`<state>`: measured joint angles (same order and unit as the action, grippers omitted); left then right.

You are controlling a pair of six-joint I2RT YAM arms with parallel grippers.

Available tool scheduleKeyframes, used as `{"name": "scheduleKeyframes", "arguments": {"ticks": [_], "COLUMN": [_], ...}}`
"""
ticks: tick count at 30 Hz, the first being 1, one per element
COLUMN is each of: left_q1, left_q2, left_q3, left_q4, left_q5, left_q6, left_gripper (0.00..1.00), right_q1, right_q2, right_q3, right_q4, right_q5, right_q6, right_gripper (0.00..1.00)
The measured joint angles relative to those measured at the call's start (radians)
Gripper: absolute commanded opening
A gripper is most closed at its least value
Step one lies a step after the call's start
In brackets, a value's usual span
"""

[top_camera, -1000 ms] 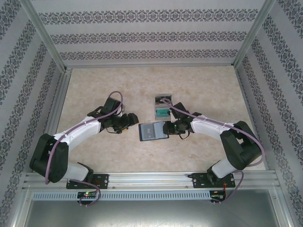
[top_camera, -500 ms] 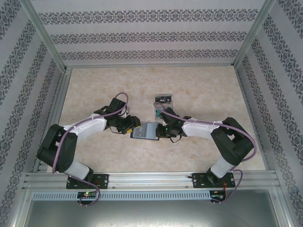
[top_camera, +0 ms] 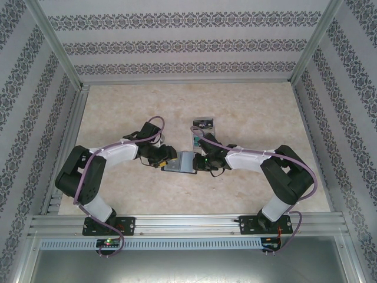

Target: Take the credit cards out of the card holder

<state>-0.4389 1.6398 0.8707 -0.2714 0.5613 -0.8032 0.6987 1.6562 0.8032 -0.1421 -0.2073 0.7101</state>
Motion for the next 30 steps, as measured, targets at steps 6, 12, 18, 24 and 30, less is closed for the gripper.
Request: {"name": "scheduleKeyframes", "arguments": {"ticks": [6, 12, 18, 24, 30], "left_q1": [-0.005, -0.020, -0.041, -0.045, -0.046], "left_q2": [0.025, 0.038, 0.050, 0.051, 0.051], "left_q3": [0.006, 0.014, 0.015, 0.015, 0.016], "left_q4": [0.012, 0.037, 0.081, 0.101, 0.155], "left_q5": [0.001, 0.012, 0.038, 0.056, 0.103], "left_q6": [0.010, 0.010, 0.006, 0.003, -0.013], "left_gripper": [0.54, 0.54, 0.54, 0.54, 0.54], "right_q1": [0.000, 0.000, 0.000, 0.000, 0.000], "right_q2": [0.001, 0.001, 0.002, 0.003, 0.003], "right_q3": [0.000, 0.000, 0.000, 0.000, 0.000], "right_q4": [0.002, 0.002, 0.004, 0.004, 0.005], "right_q5": [0.000, 0.000, 0.000, 0.000, 0.000], "right_q6": [0.002, 0.002, 0.002, 0.002, 0.006], "right_gripper": [0.20, 0.20, 0.20, 0.20, 0.20]}}
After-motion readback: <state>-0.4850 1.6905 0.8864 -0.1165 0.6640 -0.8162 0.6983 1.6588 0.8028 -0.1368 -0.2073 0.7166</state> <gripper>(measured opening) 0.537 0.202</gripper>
